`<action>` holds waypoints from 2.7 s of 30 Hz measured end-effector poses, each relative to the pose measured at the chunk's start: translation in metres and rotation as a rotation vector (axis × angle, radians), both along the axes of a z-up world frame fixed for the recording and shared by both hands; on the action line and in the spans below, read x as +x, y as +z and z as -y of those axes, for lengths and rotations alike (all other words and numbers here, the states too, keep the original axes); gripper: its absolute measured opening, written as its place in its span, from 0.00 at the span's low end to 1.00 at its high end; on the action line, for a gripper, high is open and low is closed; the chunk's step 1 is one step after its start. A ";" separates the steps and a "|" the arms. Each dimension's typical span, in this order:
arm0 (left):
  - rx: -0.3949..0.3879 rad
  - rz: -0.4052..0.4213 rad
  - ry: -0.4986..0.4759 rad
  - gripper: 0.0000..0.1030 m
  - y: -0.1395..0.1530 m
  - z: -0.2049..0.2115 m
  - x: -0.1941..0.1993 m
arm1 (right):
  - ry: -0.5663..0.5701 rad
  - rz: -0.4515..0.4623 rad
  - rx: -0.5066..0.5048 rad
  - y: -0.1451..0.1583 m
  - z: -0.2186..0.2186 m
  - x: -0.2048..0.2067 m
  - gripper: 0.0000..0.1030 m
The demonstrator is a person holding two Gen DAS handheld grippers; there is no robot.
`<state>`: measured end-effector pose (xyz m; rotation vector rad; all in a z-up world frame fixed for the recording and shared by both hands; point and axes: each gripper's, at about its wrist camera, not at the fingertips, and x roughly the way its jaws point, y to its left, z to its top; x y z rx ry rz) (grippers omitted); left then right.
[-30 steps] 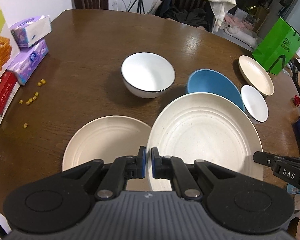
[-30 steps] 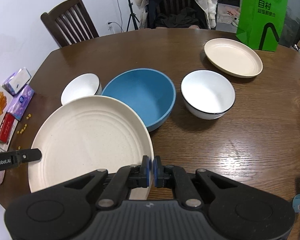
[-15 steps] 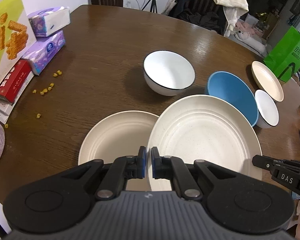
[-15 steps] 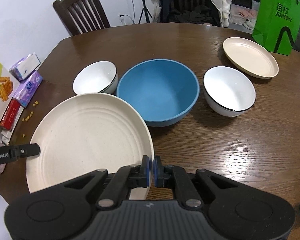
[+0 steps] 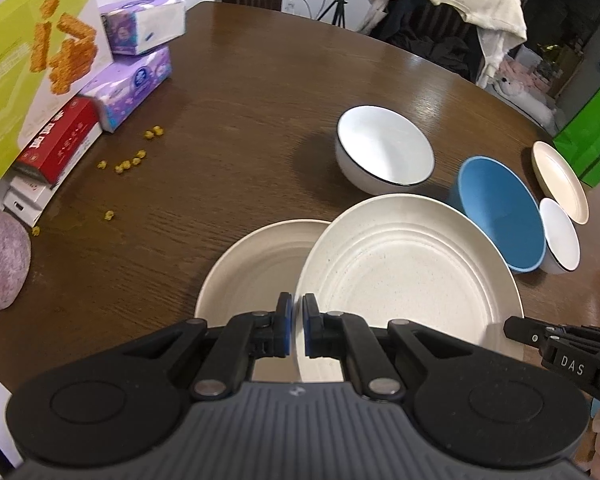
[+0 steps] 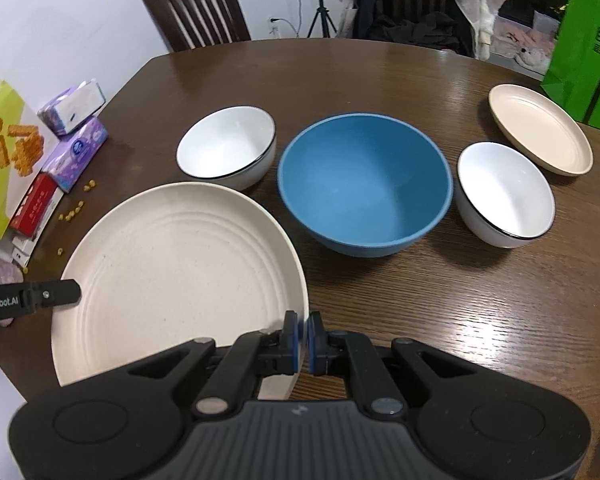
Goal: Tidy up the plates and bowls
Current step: 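Carry both held plates back past the bowls toward the first cream plate, then lower both held plates onto the first cream plate and open both grippers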
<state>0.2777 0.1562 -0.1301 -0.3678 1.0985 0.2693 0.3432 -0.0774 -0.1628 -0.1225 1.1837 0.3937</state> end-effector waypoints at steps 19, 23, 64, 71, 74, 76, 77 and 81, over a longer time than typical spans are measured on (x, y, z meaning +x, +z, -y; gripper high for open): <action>0.010 -0.015 0.090 0.06 -0.016 -0.033 -0.015 | 0.105 -0.038 -0.020 -0.023 -0.039 0.002 0.05; 0.017 -0.024 0.104 0.06 -0.021 -0.037 -0.016 | 0.128 -0.045 -0.030 -0.028 -0.047 0.004 0.06; 0.190 -0.034 0.081 0.07 -0.058 -0.028 -0.011 | 0.253 0.015 -0.111 -0.059 -0.081 0.000 0.07; 0.205 -0.039 0.070 0.07 -0.063 -0.027 -0.011 | 0.257 0.023 -0.118 -0.061 -0.082 0.000 0.07; 0.213 -0.041 0.065 0.08 -0.063 -0.026 -0.010 | 0.257 0.023 -0.117 -0.060 -0.083 0.000 0.07; 0.221 -0.041 0.062 0.08 -0.064 -0.026 -0.009 | 0.258 0.023 -0.119 -0.060 -0.083 -0.001 0.07; 0.225 -0.041 0.059 0.08 -0.064 -0.025 -0.009 | 0.258 0.023 -0.120 -0.060 -0.083 -0.001 0.07; 0.252 -0.050 0.042 0.08 -0.065 -0.022 -0.008 | 0.258 0.023 -0.120 -0.060 -0.084 0.000 0.07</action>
